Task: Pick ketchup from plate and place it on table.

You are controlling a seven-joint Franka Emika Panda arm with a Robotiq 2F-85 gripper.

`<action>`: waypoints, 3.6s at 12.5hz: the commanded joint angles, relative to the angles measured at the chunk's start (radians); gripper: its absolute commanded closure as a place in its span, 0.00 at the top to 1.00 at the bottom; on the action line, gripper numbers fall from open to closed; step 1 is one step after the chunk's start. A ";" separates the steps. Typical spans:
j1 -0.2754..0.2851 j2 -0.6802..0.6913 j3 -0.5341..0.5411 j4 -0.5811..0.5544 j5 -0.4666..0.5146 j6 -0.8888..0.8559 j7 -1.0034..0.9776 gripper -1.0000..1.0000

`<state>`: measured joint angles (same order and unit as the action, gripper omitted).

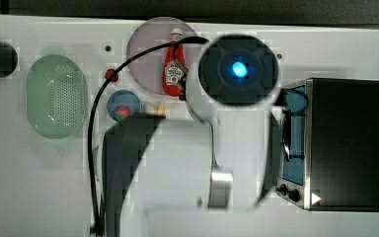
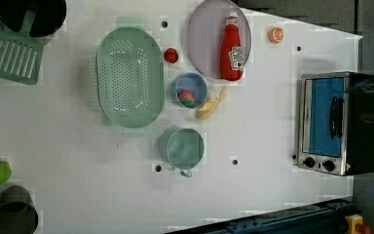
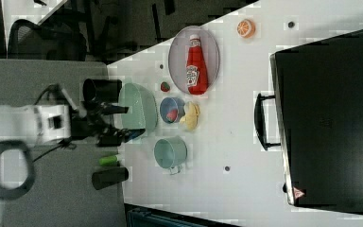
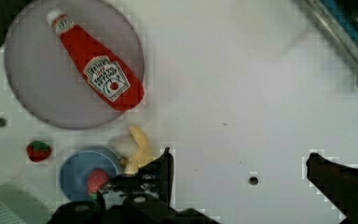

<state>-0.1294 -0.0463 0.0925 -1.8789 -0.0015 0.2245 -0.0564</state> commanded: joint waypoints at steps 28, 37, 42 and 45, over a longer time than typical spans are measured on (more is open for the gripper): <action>0.092 0.913 0.066 0.402 -0.186 0.571 -0.530 1.00; 0.093 0.933 0.069 0.422 -0.186 0.596 -0.528 0.59; 0.089 0.885 0.070 0.449 -0.168 0.590 -0.526 0.59; 0.073 0.770 0.070 0.447 -0.079 0.464 -0.526 0.59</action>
<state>-0.0371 0.8438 0.1526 -1.4619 -0.0914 0.6895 -0.5498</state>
